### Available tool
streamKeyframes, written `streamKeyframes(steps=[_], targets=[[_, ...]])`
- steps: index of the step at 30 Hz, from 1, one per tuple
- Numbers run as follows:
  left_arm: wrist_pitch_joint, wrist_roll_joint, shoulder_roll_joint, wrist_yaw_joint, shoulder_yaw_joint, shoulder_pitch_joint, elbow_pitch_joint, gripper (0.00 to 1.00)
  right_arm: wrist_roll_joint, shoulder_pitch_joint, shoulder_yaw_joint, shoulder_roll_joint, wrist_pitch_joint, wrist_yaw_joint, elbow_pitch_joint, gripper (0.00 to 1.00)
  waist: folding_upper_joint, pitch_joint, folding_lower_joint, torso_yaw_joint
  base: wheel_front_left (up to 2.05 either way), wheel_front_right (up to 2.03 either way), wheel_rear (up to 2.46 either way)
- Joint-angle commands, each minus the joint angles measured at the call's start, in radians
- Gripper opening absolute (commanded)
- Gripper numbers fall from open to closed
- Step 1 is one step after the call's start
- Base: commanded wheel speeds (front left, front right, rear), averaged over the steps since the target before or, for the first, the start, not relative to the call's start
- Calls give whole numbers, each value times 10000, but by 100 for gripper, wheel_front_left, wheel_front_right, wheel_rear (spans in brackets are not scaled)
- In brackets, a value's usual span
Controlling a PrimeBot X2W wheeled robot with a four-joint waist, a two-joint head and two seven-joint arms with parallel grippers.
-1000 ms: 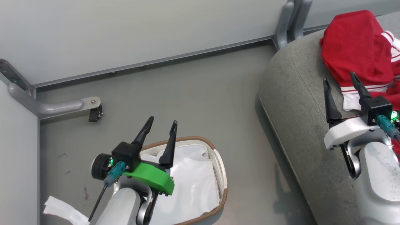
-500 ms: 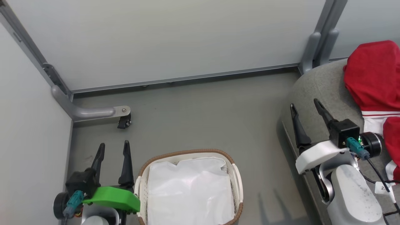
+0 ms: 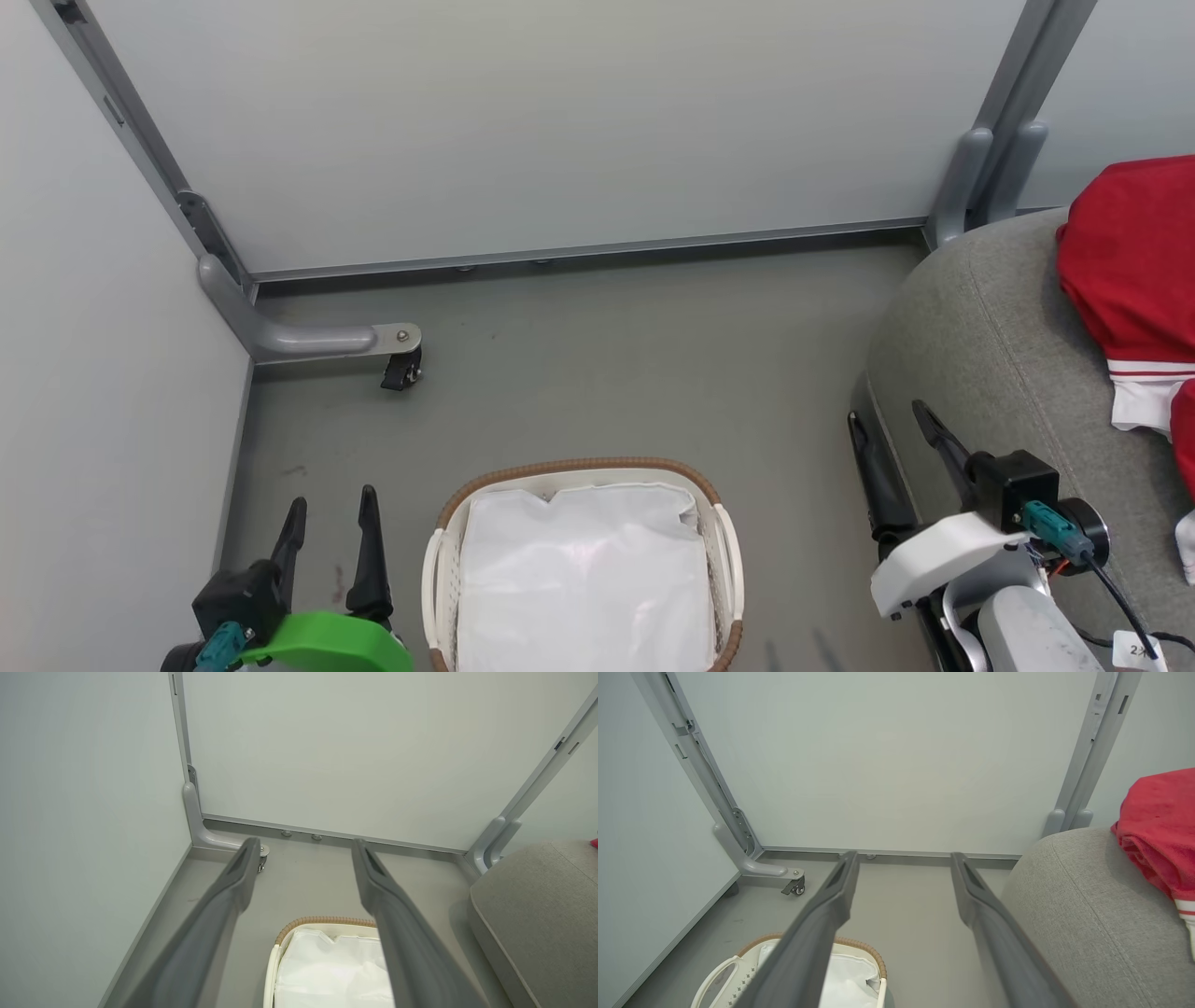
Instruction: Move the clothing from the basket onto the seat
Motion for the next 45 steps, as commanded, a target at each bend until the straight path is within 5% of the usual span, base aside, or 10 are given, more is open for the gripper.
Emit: streamKeyframes(steps=[1,14,15,45], targets=[[-6,-92,5,48,-8,192,54,100,86,209,26,-38,0,-15,-68,100,0,-24,1,-29,0,0,0],[-6,-277,8,-33,-167,228,333,100,228,447,39,-37,0,-15,-38,100,0,-176,1,-107,0,0,0],[2,-261,-8,19,-153,137,311,0,152,304,62,0,0,0,-19,0,0,-176,1,-108,0,0,0],[1241,-4398,-15,-173,584,-214,93,0,4891,535,-516,23,1246,-3,-279,0,0,-195,1,-151,0,0,0]])
